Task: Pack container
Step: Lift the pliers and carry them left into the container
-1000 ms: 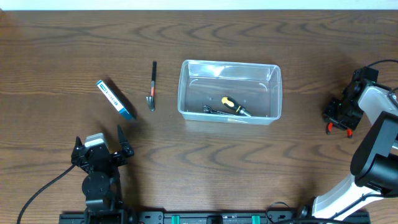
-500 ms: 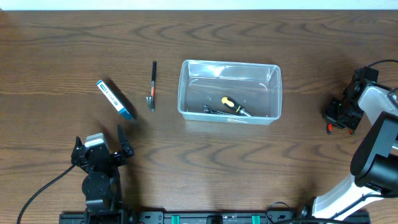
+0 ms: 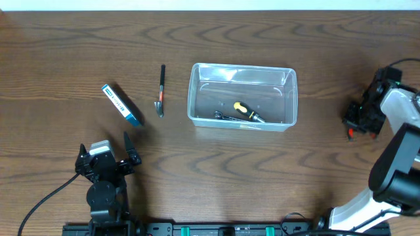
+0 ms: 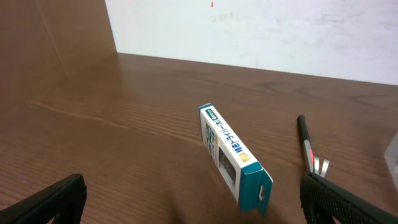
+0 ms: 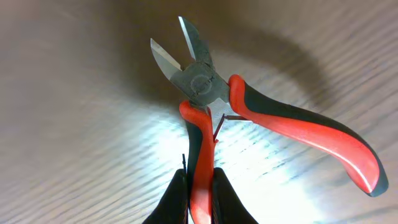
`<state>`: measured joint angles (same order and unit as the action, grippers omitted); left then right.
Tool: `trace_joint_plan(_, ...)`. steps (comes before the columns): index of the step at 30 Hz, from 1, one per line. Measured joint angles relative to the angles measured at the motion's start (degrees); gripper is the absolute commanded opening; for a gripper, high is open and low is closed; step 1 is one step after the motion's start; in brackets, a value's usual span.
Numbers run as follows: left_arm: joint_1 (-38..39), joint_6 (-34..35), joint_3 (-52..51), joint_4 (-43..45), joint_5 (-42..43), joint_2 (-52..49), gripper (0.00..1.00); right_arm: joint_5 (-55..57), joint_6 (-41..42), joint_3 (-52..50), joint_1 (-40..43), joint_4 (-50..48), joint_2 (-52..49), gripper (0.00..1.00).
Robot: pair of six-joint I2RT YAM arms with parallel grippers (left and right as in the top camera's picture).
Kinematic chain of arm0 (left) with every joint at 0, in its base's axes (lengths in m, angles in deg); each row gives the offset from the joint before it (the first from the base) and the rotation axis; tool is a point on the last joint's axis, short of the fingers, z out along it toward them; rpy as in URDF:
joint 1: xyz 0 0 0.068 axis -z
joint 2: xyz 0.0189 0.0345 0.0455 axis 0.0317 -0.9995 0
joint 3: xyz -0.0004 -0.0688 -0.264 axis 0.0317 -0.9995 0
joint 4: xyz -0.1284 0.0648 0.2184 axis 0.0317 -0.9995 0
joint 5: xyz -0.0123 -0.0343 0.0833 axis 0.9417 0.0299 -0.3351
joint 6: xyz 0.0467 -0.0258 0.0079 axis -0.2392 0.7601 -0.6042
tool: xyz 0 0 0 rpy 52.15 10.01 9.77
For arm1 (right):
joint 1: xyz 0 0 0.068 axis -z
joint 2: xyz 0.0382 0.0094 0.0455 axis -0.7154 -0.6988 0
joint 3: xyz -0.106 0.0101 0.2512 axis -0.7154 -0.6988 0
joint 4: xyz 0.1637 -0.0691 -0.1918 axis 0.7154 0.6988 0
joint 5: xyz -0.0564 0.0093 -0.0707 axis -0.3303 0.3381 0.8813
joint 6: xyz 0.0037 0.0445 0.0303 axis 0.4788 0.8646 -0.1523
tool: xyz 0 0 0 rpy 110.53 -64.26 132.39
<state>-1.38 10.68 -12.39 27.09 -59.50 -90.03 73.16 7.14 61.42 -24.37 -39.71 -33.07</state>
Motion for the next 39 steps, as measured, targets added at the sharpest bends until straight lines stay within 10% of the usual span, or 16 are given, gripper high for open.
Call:
trace_joint_plan(14,0.00,0.00,0.00,0.00,-0.02,0.00,0.98,0.35,-1.90,4.00,-13.38,6.75,17.94,0.01)
trace_joint_plan(27,0.00,0.00,0.00,0.00,0.00,0.00,0.98,0.28,-0.46,4.07,-37.51,4.68,19.80,0.01)
trace_joint_plan(39,0.00,0.00,0.00,0.00,0.00,0.00,0.98,0.70,-2.80,4.17,-42.53,0.94,19.45,0.01)
